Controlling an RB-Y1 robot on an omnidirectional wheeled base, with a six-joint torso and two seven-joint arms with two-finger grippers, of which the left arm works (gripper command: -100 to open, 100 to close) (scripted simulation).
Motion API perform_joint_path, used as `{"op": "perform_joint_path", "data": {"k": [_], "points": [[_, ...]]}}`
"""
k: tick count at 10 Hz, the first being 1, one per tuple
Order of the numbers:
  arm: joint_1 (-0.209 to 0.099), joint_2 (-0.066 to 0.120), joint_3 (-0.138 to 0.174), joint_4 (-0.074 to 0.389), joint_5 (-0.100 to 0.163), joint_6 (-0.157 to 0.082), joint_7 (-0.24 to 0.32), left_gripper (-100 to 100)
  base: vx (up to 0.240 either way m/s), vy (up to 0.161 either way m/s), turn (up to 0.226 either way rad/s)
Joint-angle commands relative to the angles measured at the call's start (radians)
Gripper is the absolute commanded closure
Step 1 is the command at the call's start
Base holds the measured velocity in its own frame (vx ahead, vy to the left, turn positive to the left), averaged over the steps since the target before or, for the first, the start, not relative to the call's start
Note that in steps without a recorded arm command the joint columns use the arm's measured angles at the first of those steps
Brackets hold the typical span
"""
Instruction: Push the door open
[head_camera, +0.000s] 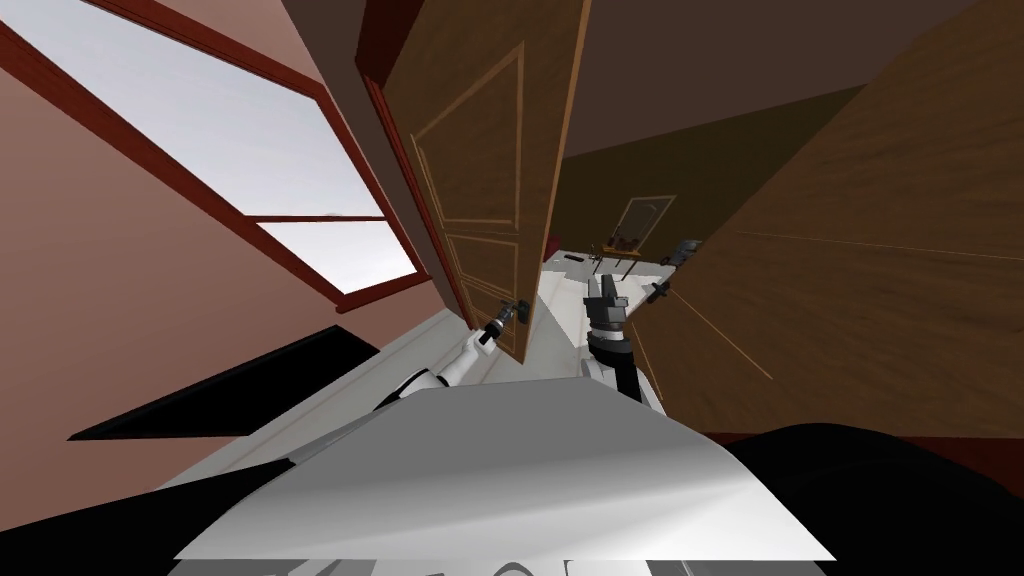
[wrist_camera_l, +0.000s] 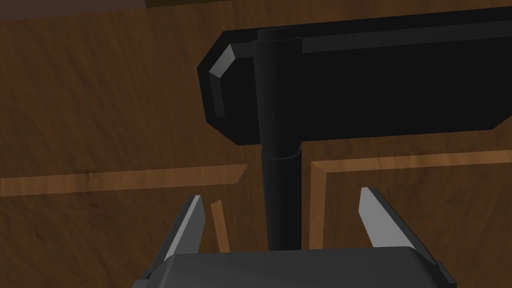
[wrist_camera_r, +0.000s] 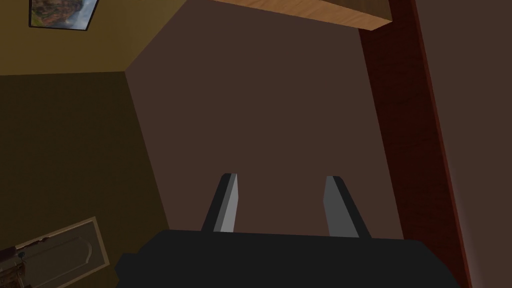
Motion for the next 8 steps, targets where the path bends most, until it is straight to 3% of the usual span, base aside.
{"op": "perform_joint_path", "data": {"k": [1, 2, 3, 8], "points": [[-0.001, -0.007, 0.005, 0.002, 0.001, 0.002, -0.004, -100, 0.15, -0.143, -0.03], [-0.001, -0.004, 0.003, 0.002, 0.001, 0.001, -0.002, -100, 0.068, -0.062, 0.004], [-0.001, -0.004, 0.003, 0.002, 0.001, 0.001, -0.002, 100, -0.006, 0.007, 0.002], [-0.001, -0.004, 0.003, 0.002, 0.001, 0.001, -0.002, 100, -0.005, 0.009, -0.008]]}}
